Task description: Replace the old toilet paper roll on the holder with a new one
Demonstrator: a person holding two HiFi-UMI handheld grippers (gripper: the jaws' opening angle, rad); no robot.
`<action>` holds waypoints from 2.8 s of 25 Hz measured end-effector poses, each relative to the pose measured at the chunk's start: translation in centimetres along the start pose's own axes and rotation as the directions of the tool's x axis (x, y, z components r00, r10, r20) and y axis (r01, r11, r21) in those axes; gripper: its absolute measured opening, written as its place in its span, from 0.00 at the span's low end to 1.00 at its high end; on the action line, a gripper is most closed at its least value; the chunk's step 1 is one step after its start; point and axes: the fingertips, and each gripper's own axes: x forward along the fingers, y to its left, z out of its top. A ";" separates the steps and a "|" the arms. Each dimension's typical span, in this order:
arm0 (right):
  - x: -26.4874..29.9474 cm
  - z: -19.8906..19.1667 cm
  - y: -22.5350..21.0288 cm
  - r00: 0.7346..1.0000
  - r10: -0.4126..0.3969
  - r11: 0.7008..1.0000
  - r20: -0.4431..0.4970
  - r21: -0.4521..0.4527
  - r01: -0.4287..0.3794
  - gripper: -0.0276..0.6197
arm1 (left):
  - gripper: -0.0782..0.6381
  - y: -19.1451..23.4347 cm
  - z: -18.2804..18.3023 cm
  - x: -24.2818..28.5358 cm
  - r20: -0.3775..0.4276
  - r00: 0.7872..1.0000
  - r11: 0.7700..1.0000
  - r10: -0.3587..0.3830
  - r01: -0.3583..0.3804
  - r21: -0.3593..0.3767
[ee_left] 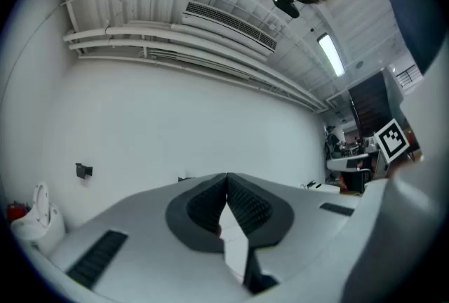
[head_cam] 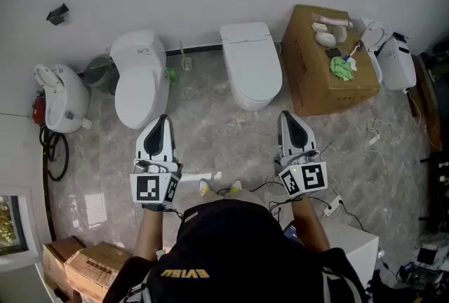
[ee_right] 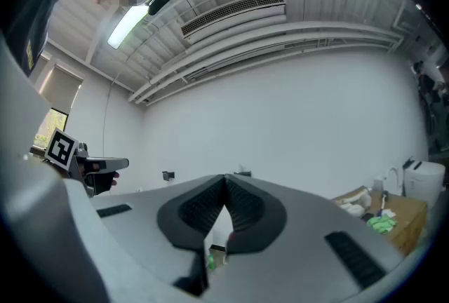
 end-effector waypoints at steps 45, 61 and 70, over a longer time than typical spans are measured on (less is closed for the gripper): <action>5.4 2.1 5.3 0.999 -0.029 0.989 0.030 -0.144 0.033 0.14 | 0.13 10.0 1.6 -0.6 -0.002 0.999 0.990 0.043 -0.043 0.131; 4.8 3.8 6.0 1.000 -0.010 0.982 0.014 -0.190 0.012 0.41 | 0.57 7.2 1.3 -0.7 -0.077 0.990 0.985 -0.119 0.128 0.116; 4.3 3.0 5.9 1.000 0.002 0.974 -0.024 -0.224 -0.007 0.53 | 0.64 7.0 2.9 -1.3 -0.039 0.987 0.974 -0.153 0.157 0.162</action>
